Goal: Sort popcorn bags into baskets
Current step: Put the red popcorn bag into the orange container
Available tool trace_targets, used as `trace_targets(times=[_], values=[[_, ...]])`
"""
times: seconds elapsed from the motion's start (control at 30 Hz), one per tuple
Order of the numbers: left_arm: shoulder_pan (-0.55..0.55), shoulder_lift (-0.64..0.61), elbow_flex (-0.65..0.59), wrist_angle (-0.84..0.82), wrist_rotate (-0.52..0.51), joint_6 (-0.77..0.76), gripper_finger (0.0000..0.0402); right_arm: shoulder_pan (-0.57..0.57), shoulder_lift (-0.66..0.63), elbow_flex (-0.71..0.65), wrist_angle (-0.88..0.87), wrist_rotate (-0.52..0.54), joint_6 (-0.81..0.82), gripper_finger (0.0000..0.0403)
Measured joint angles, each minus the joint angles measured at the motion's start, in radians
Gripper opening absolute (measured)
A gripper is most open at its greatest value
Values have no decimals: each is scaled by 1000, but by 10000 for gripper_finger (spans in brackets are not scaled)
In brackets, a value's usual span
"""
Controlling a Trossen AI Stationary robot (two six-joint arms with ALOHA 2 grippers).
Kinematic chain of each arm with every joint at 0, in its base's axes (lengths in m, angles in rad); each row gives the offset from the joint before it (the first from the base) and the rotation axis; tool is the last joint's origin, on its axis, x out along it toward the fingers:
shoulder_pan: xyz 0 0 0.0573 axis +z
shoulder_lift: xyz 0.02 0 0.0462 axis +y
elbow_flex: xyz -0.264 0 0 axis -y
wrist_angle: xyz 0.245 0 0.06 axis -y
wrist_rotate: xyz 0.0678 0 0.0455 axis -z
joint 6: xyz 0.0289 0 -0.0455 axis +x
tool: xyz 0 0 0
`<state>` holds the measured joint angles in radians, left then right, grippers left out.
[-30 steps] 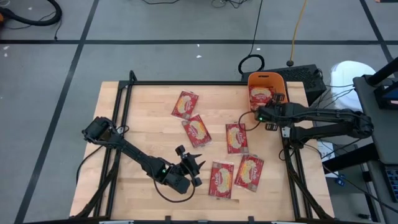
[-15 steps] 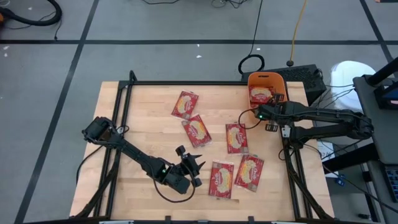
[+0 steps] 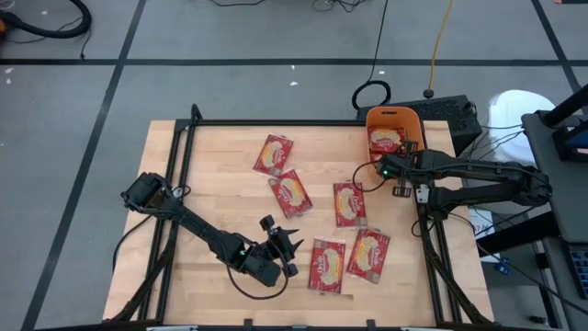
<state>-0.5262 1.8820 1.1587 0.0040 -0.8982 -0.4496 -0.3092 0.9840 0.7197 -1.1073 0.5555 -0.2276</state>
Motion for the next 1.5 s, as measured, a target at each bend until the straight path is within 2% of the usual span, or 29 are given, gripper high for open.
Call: trace_targets(times=[0.1, 0.4, 0.57, 0.8, 1.07, 1.13, 1.27, 1.33, 1.43, 1.5], values=[[0, 0, 0, 0, 0, 0, 152, -8, 0, 0, -2, -33, -6, 43], [0, 0, 0, 0, 4, 0, 152, -34, 0, 0, -2, -33, -24, 125], [0, 0, 0, 0, 4, 0, 152, -38, -3, 0, -1, -32, -32, 145], [1, 0, 0, 0, 4, 9, 152, -37, -62, 0, 18, -47, 0, 132], [11, 0, 0, 2, 4, 11, 152, -81, -138, 3, 98, -241, 52, 96], [16, 0, 0, 5, 4, 12, 152, -101, -137, 26, 98, -247, 100, 86], [32, 0, 0, 32, 21, 55, 152, -149, -100, 115, 105, -259, 202, 71], [45, 0, 0, 57, 47, 89, 152, -187, -61, 178, 110, -299, 270, 63], [71, 0, 0, 103, 91, 124, 152, -268, 45, 284, 71, -387, 301, 50], [87, 0, 0, 128, 127, 130, 152, -325, 141, 342, 5, -404, 308, 40]])
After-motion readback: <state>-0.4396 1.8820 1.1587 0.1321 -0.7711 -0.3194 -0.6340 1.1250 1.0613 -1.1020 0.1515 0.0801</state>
